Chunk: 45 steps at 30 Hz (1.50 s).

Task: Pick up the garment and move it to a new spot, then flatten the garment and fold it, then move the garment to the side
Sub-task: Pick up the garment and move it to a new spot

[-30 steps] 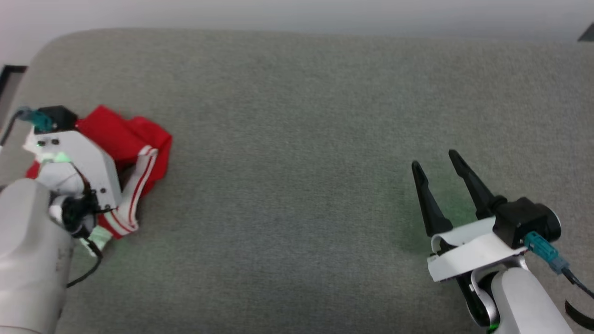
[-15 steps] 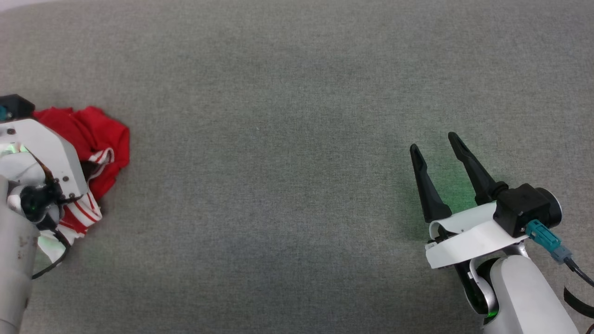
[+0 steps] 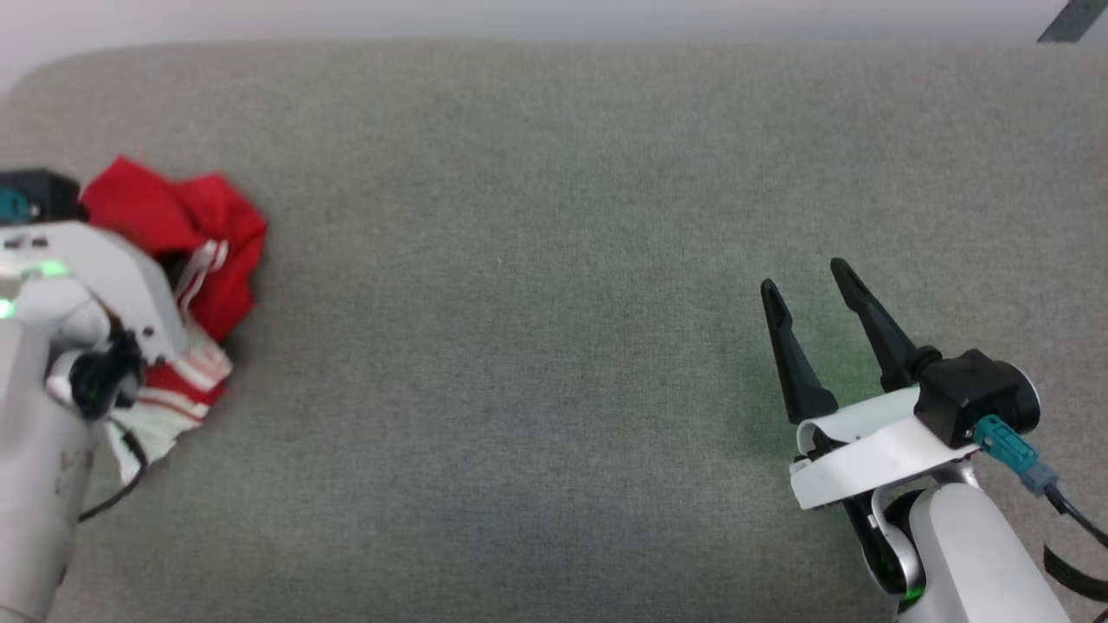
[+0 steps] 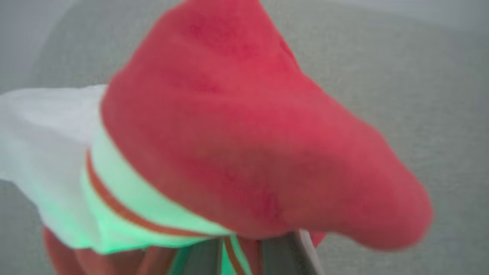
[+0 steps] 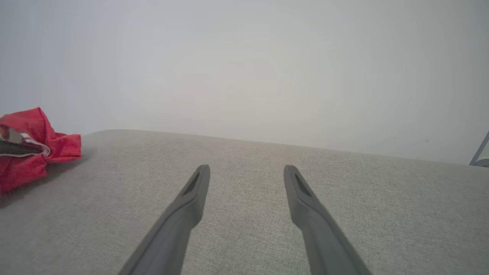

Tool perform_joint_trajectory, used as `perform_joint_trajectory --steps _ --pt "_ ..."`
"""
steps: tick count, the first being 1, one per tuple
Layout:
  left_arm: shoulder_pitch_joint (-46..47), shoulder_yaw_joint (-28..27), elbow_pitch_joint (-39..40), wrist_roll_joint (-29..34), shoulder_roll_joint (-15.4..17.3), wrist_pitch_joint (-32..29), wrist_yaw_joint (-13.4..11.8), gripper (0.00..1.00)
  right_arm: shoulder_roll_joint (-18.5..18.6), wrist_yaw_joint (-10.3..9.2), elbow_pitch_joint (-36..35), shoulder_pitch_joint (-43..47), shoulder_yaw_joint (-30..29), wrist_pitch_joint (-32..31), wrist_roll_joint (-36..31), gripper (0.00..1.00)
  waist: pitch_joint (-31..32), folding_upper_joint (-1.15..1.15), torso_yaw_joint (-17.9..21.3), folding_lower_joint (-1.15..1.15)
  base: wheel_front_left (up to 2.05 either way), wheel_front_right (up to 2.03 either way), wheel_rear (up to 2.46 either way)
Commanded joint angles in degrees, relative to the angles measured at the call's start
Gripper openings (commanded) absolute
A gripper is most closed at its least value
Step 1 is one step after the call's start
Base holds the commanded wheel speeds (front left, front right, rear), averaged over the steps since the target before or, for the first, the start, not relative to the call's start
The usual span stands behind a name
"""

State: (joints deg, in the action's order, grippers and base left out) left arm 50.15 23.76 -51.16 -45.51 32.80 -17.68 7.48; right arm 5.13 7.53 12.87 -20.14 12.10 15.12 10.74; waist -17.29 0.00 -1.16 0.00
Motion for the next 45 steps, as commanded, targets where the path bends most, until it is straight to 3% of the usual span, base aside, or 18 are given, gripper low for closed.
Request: perform_joint_trajectory --steps 1,11,15,20,27,36,45 --pt "0.53 0.27 0.85 -0.38 0.01 0.51 -0.03 0.00 -0.08 -0.08 0.14 1.15 -0.06 0.03 0.38 1.00 1.63 0.00 -0.66 0.00 0.00 0.00 0.00" --pt "1.10 12.61 23.17 -3.15 1.12 -0.80 -0.04 0.00 -1.08 -0.08 -0.75 3.89 -2.06 0.04 1.17 1.00 4.32 0.00 1.74 0.00 0.00 0.00 0.00" --pt "1.98 17.59 31.80 -3.05 1.61 -3.13 -0.04 0.00 -1.47 -0.08 -1.61 4.00 -3.67 0.03 1.73 1.00 3.54 0.00 4.72 0.00 0.00 0.00 0.00" --pt "4.11 23.14 37.95 -3.30 -0.68 -4.88 -0.04 0.00 -1.83 -0.08 -2.89 3.98 -6.24 0.04 2.34 1.00 1.94 0.00 9.65 0.00 0.00 0.00 0.00" --pt "8.62 31.81 35.87 -2.83 -5.92 -4.89 -0.04 0.00 -2.22 -0.08 -4.31 3.74 -10.31 0.04 3.72 1.00 -1.08 0.00 17.05 0.00 0.00 0.00 0.00" --pt "13.76 46.98 25.51 -3.00 -11.14 -4.81 -0.05 0.00 -2.28 -0.08 -4.83 3.87 -12.63 0.03 8.56 1.00 -3.79 0.00 23.92 0.00 0.00 0.00 0.00" --pt "10.97 49.89 21.59 5.72 -14.32 -10.64 -0.01 0.00 -2.27 -0.08 -4.83 2.99 -11.51 0.03 11.49 1.00 -5.70 0.00 26.86 0.00 0.00 0.00 0.00"
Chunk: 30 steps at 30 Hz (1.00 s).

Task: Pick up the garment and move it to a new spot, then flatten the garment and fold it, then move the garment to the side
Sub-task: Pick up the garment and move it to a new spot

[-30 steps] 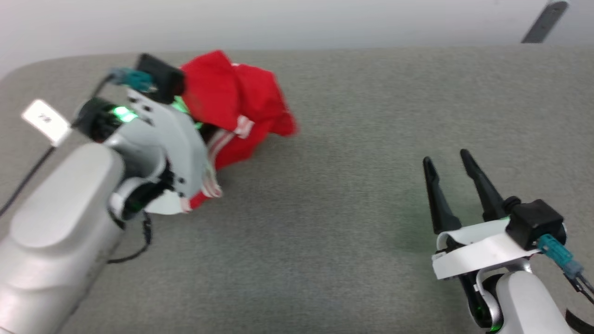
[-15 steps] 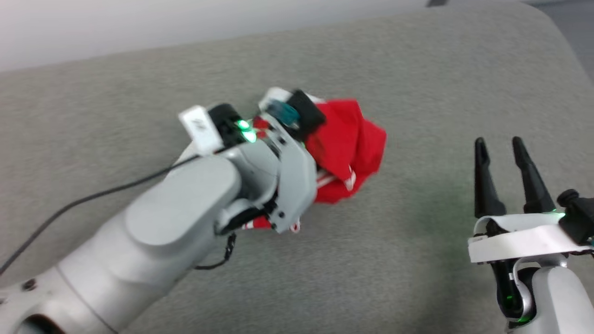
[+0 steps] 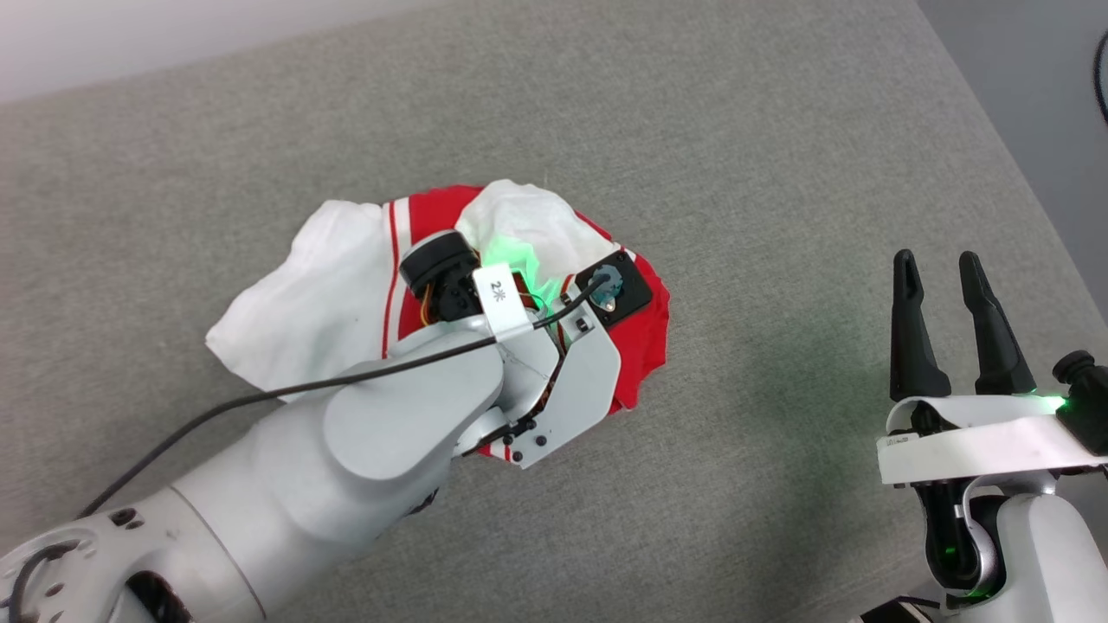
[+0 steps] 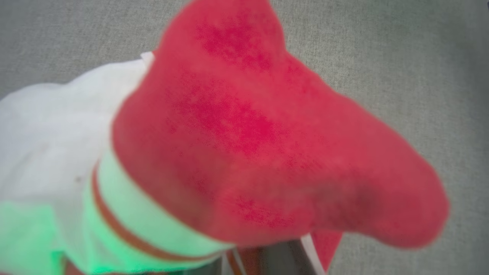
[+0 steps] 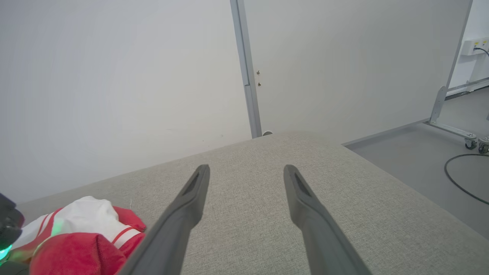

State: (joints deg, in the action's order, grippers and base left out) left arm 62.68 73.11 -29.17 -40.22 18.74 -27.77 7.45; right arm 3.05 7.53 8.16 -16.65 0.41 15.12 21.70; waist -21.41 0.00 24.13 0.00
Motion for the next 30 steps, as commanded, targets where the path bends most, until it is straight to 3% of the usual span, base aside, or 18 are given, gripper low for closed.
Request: perform_joint_trajectory --steps 1,3,4,6,7,9,21,30 --pt "-1.88 0.63 -0.50 0.74 -0.38 -0.94 0.01 0.00 -0.20 -0.08 -0.08 -0.43 0.25 0.03 0.71 1.00 -1.64 0.00 1.59 0.00 0.00 0.00 0.00" --pt "-2.10 0.75 -1.02 0.77 -0.14 -1.09 0.01 0.01 -0.20 -0.08 0.03 -0.48 0.39 0.03 0.76 1.00 -1.64 0.00 1.53 0.00 0.00 0.00 0.00" --pt "-2.10 0.78 -1.41 0.46 0.09 -0.81 0.01 0.10 -0.20 -0.08 0.12 -0.55 0.44 0.03 0.85 1.00 -1.59 0.00 1.44 0.00 0.00 0.00 0.00" --pt "-1.81 0.81 -2.34 -0.34 0.55 -0.12 -0.02 0.42 -0.20 -0.08 0.20 -0.72 0.49 0.03 0.76 1.00 -1.41 0.00 1.09 0.00 0.00 0.00 0.00" --pt "-1.65 0.82 -2.74 -0.56 0.72 0.30 -0.03 0.52 -0.19 -0.08 0.21 -0.77 0.47 0.03 0.61 1.00 -1.28 0.00 0.83 0.00 0.00 0.00 0.00" --pt "-1.19 0.75 -3.52 -1.41 1.21 1.54 -0.07 1.00 -0.19 -0.08 0.25 -0.76 0.44 0.03 0.06 1.00 -0.81 0.00 0.09 0.00 0.00 0.00 0.00" --pt "2.42 0.29 -4.61 -6.32 1.87 14.78 -0.07 1.00 -0.14 -0.08 0.64 1.37 -0.33 0.03 -6.77 1.00 4.34 0.00 -9.49 0.00 0.00 0.00 0.00" --pt "-1.72 -1.40 -5.56 -12.46 2.78 23.61 -0.08 1.00 1.91 -0.08 2.06 3.04 0.46 0.03 -10.74 1.00 8.25 0.00 -16.13 0.00 0.00 0.00 0.00"
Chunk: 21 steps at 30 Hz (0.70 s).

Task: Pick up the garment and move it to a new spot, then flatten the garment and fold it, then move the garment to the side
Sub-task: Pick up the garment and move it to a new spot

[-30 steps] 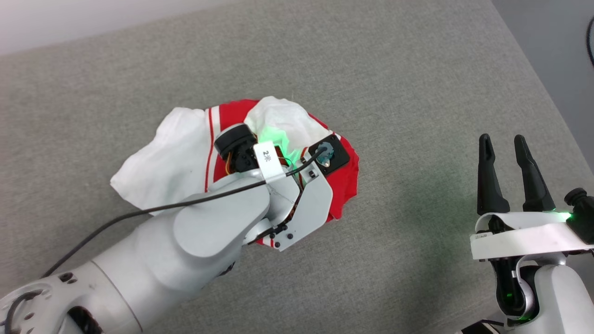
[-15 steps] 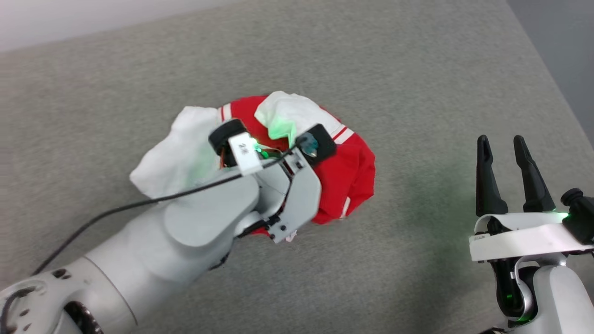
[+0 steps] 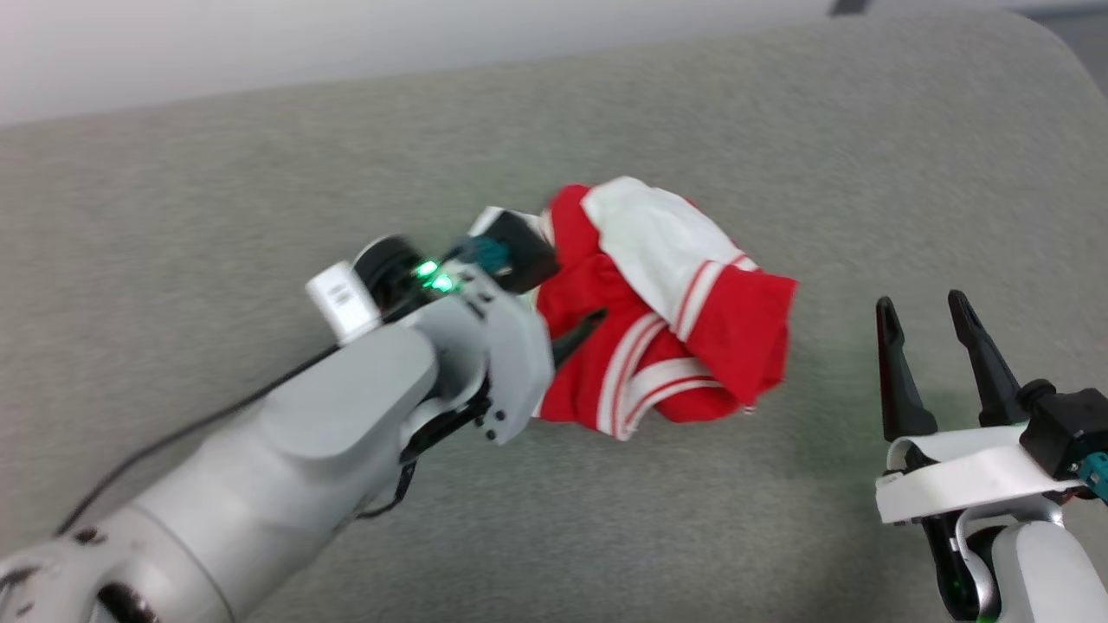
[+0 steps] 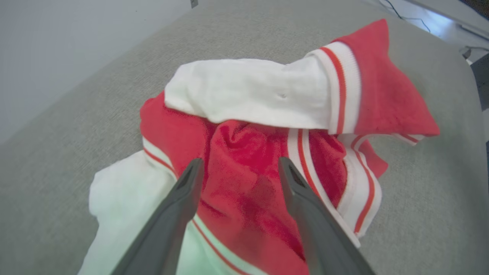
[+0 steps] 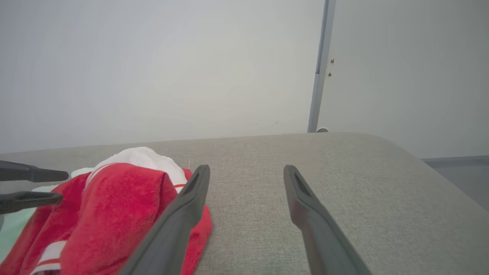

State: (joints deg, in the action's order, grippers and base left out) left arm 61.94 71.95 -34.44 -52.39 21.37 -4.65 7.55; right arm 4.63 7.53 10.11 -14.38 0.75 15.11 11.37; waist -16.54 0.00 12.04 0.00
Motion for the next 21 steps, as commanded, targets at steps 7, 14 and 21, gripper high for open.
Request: perform_joint_trajectory --steps 7,14,21 --pt "-10.42 -6.72 -2.82 -6.51 1.28 13.43 -2.05 1.00 3.76 -0.08 1.55 2.74 0.56 0.04 -0.98 1.00 5.40 0.00 -8.22 0.00 0.00 0.00 0.00" --pt "-20.46 -13.33 -3.65 -4.89 2.70 19.79 -6.03 1.00 6.35 -0.08 2.30 6.02 -1.38 0.04 -0.86 1.00 6.80 0.00 -11.73 0.00 0.00 0.00 0.00" --pt "-35.35 -34.72 6.58 5.63 3.23 19.81 -8.93 1.00 7.67 -0.08 1.90 9.44 -3.99 0.04 -0.43 1.00 7.67 0.00 -13.47 0.00 0.00 0.00 0.00"
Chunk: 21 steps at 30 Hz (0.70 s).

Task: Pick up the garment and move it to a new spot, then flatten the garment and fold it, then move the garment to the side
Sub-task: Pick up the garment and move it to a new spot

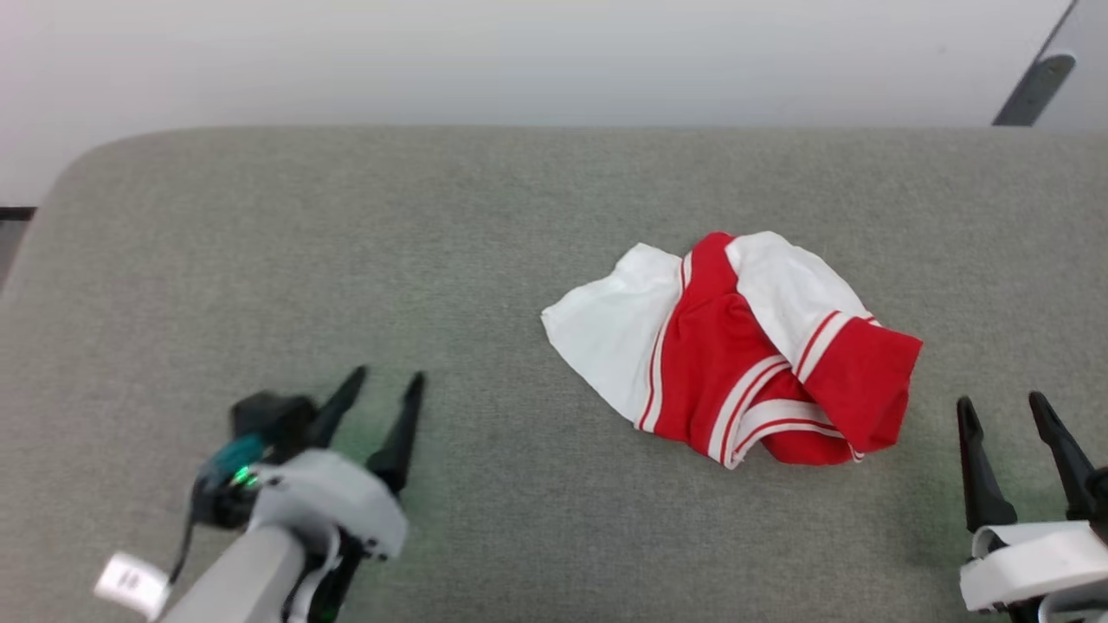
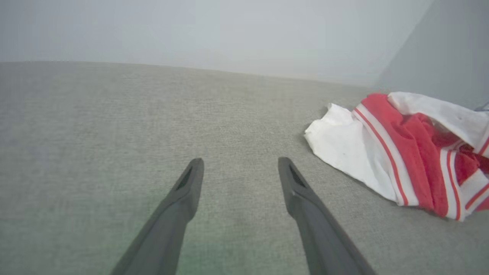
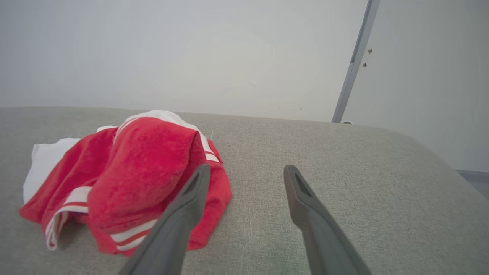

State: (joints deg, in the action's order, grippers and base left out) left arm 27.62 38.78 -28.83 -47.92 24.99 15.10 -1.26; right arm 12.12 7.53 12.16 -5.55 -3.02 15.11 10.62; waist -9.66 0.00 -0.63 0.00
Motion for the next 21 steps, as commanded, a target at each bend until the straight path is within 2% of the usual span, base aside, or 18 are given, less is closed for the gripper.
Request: perform_joint_trajectory --steps 1,5,10,16,21 --pt "-3.16 -4.51 2.50 2.79 -0.67 0.06 0.06 1.00 0.28 -0.08 -0.24 0.98 -0.46 0.05 0.37 1.00 0.98 0.00 -0.90 0.00 0.00 0.00 0.00" --pt "-11.40 -15.64 8.30 9.50 -2.57 0.04 0.89 1.00 0.38 -0.08 -0.27 2.37 -1.34 0.05 0.64 1.00 2.09 0.00 -1.06 0.00 0.00 0.00 0.00" --pt "-18.73 -26.68 14.84 17.82 -5.54 0.05 2.84 1.00 0.19 -0.08 -0.50 3.33 -2.17 0.04 1.12 1.00 3.72 0.00 -0.59 0.00 0.00 0.00 0.00" --pt "-24.51 -34.51 21.94 26.72 -9.61 0.05 5.15 1.00 -0.37 -0.08 -1.36 4.12 -3.28 0.04 1.63 1.00 5.62 0.00 0.08 0.00 0.00 0.00 0.00" --pt "-27.76 -38.14 24.36 30.21 -12.65 0.04 6.89 1.00 -0.78 -0.08 -2.72 4.50 -3.36 0.05 1.86 1.00 6.55 0.00 0.48 0.00 0.00 0.00 0.00"
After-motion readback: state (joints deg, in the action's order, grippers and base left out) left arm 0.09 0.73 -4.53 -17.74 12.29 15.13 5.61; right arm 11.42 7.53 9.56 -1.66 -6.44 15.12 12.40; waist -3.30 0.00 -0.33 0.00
